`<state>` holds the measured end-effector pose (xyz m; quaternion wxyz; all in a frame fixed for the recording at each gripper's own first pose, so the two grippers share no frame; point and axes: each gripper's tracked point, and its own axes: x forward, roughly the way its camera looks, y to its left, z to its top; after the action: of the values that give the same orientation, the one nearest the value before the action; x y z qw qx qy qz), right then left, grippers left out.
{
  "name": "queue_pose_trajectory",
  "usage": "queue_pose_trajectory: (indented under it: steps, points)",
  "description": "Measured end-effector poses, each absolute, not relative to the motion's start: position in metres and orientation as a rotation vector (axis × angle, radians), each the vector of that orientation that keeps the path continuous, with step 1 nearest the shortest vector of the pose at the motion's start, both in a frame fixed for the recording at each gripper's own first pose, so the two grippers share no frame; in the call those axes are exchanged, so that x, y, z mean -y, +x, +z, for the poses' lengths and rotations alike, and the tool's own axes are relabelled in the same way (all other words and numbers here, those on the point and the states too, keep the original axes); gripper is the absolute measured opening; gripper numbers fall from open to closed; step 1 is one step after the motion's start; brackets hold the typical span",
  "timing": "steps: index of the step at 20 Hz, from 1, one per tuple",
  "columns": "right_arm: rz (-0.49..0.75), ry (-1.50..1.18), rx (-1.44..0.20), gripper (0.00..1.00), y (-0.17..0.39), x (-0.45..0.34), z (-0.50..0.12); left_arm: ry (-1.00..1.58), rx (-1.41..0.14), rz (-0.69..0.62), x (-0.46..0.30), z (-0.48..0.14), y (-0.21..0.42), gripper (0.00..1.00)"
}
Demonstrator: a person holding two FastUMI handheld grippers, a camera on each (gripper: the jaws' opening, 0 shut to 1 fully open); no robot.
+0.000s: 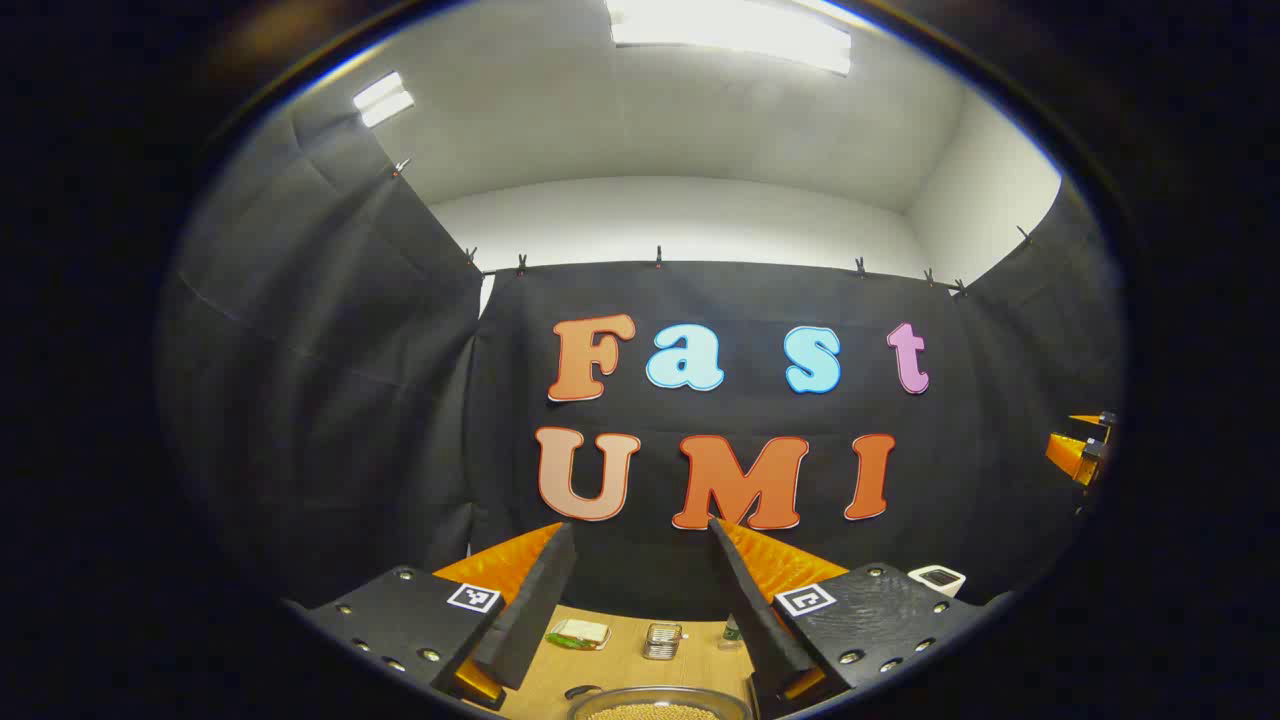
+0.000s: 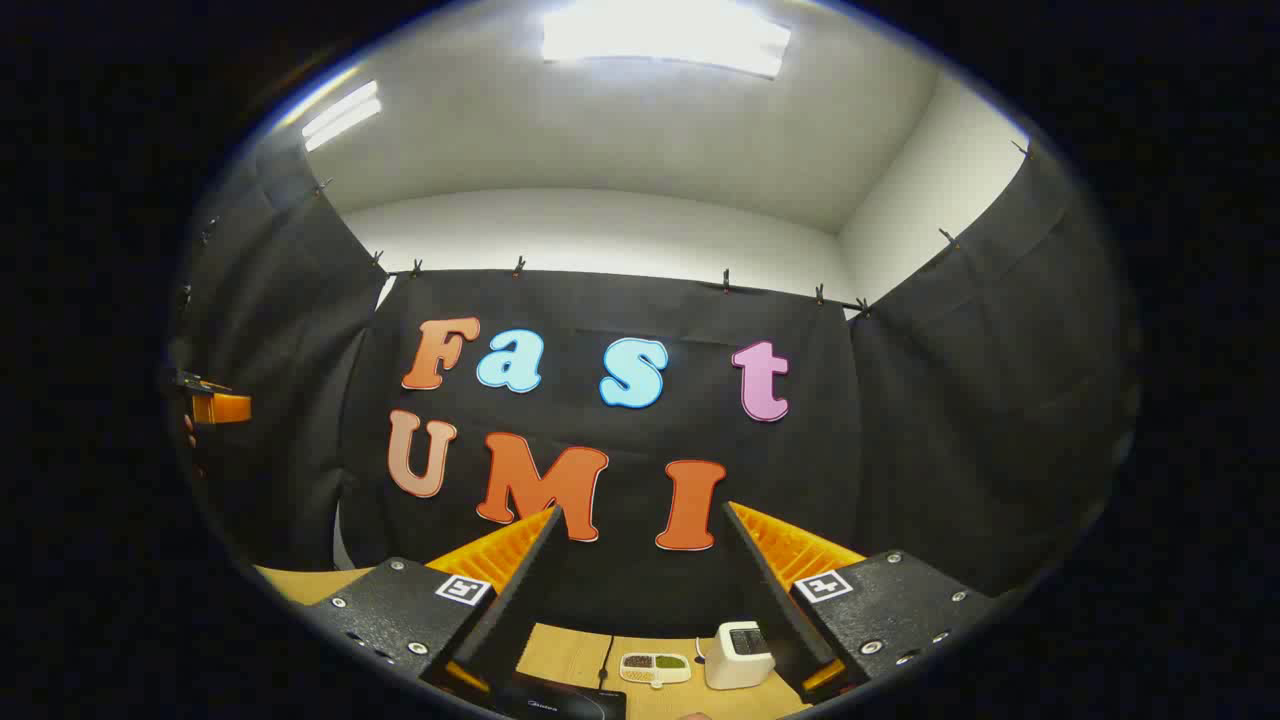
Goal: First push the handle of the pot to place it horizontally, then grasp the pot with both hands and set it on the induction cooktop.
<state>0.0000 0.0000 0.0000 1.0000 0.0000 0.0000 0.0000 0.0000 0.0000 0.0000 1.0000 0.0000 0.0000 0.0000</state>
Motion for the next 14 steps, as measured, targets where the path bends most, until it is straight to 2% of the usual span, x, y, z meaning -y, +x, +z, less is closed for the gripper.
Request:
queue_pose_trajectory:
  steps: [7, 14]
  points:
    - [0.002, 0.002, 0.018, 0.96, -0.010, 0.000, 0.003, 0.004, 0.002, -0.049, 0.019, 0.000, -0.018, 0.84]
    - [-0.019, -0.001, 0.018, 0.95, -0.022, 0.013, 0.001, -0.044, 0.092, -0.121, 0.042, 0.012, -0.027, 0.84]
